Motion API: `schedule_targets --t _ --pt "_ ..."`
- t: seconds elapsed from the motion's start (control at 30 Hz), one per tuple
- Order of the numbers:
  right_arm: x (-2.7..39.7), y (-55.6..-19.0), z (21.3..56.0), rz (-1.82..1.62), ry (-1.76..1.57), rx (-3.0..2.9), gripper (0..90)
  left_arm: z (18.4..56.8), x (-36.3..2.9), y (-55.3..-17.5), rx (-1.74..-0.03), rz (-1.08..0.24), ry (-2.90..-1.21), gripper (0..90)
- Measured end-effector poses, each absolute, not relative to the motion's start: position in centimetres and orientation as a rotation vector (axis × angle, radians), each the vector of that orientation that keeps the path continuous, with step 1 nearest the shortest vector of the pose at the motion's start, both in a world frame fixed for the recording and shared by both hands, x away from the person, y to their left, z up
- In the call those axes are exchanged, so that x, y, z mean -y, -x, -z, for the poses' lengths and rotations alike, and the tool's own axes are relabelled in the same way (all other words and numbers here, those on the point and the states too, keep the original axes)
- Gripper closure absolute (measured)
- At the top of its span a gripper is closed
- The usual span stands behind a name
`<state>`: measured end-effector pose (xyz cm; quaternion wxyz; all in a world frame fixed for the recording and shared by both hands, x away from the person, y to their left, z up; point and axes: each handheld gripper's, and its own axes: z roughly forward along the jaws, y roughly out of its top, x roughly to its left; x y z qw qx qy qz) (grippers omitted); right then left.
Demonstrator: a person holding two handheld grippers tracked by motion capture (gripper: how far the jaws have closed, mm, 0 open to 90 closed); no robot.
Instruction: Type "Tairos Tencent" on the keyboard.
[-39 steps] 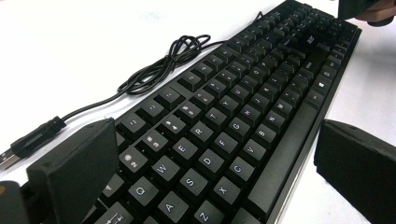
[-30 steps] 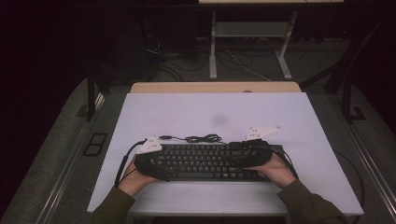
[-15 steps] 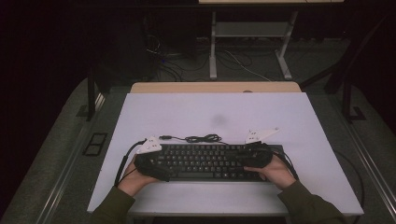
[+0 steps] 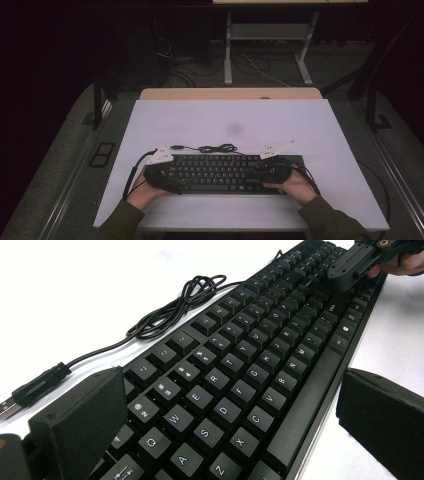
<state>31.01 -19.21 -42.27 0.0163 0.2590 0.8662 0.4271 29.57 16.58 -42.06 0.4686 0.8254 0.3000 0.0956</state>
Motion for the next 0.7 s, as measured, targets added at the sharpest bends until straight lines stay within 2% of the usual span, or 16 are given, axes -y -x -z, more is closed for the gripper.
schedule_targets --t 0.7 --pt "19.09 -30.63 43.09 -1.216 -0.788 -2.742 89.2 42.07 -16.58 -29.63 -0.732 -0.239 -2.026 0.0"
